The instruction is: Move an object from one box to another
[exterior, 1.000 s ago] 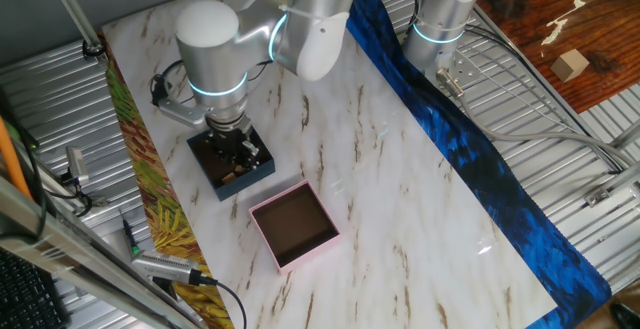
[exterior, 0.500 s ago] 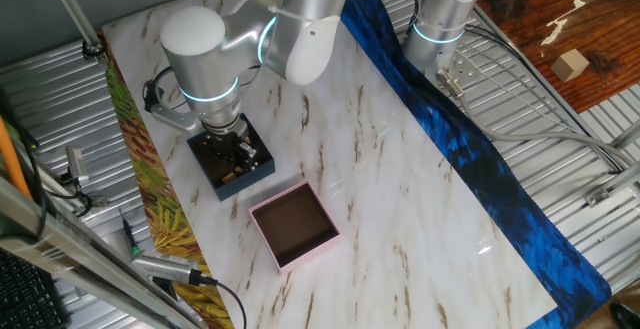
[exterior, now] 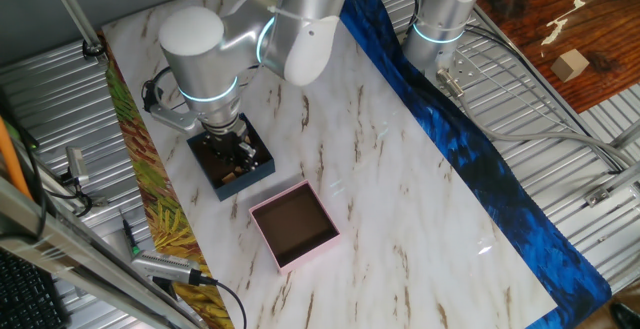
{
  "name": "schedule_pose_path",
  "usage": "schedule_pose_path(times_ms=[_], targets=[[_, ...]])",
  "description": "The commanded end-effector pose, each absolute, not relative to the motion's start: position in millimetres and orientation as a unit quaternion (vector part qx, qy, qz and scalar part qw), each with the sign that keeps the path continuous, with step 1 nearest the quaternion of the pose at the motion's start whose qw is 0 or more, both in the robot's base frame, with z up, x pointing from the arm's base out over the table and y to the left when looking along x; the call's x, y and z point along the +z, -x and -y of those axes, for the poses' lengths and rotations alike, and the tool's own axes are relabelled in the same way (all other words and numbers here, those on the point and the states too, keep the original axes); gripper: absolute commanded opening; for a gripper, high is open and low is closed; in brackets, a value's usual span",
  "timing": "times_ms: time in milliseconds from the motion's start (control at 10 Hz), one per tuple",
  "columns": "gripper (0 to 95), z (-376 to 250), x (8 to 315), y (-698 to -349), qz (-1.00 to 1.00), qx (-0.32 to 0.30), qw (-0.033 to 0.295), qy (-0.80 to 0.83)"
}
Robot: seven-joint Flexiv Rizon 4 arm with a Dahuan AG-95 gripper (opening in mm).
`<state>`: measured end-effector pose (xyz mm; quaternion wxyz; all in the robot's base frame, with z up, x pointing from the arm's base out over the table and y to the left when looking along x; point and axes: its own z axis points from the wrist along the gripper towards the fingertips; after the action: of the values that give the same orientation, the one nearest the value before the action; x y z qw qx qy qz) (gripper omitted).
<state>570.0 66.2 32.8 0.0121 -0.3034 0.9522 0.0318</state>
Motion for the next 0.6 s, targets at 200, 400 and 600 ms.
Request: schedule_pose_path(times_ms=[200,400,600], targets=[[57.0,-66.2,32.2,-569.0,-0.952,0.033,0.016,0.304],[57.0,-66.2,32.2,-569.0,-0.951,0.035,0.015,0.307],[38.0,-66.2,32.2,-569.0,-0.95,0.041,0.018,0.308]])
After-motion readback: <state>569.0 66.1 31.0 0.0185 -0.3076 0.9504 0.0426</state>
